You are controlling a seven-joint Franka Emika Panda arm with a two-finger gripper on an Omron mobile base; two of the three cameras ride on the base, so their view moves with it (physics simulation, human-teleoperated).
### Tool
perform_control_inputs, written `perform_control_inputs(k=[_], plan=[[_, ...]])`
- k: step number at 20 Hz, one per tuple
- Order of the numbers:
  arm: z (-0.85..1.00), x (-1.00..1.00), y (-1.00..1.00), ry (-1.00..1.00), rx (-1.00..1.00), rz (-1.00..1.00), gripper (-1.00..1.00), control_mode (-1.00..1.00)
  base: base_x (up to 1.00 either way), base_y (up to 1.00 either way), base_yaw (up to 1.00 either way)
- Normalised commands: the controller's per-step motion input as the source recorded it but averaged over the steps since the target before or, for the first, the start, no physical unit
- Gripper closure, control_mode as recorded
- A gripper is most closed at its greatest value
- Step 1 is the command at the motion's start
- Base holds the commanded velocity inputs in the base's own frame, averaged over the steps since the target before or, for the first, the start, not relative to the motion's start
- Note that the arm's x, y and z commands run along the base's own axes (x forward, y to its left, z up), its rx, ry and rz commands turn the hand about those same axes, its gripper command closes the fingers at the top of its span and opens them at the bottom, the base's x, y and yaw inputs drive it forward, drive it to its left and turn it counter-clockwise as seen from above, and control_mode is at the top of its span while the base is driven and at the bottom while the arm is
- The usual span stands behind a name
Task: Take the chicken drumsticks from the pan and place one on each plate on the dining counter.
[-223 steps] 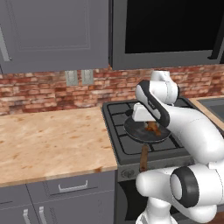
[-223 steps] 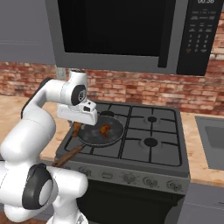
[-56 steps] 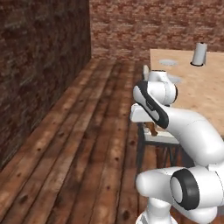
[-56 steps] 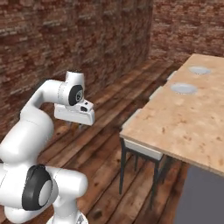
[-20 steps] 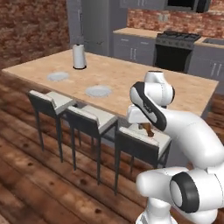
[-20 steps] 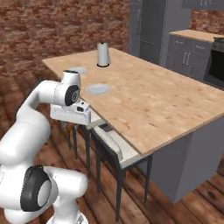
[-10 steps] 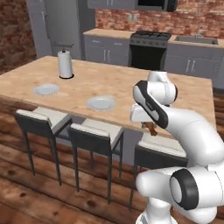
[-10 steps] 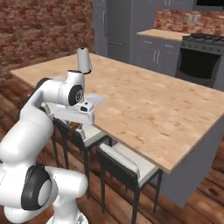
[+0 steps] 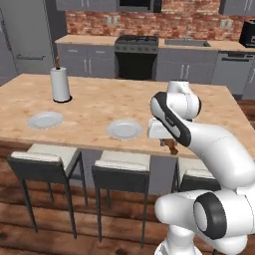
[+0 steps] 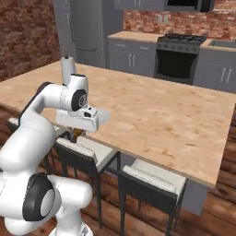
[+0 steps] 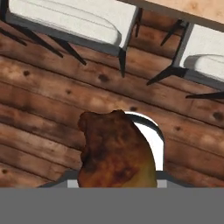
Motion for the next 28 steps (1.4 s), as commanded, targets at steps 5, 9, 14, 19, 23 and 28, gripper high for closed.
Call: perform_control_inputs(k=[5, 9, 14, 19, 23, 28], plan=[[0.0, 0.0, 0.0, 0.0, 0.0, 0.0, 1.0, 1.0, 0.43, 0.74, -0.48], [0.0, 0.0, 0.0, 0.0, 0.0, 0.0, 1.0, 1.0, 0.23, 0.91, -0.25], [0.0, 0.0, 0.0, 0.0, 0.0, 0.0, 1.0, 1.0, 0.51, 0.6, -0.26], [0.0, 0.0, 0.0, 0.0, 0.0, 0.0, 1.0, 1.0, 0.59, 0.2, -0.13], [0.0, 0.0, 0.0, 0.0, 0.0, 0.0, 1.0, 1.0, 0.49, 0.14, -0.07], [0.0, 0.0, 0.0, 0.0, 0.0, 0.0, 1.0, 1.0, 0.4, 0.12, -0.06]])
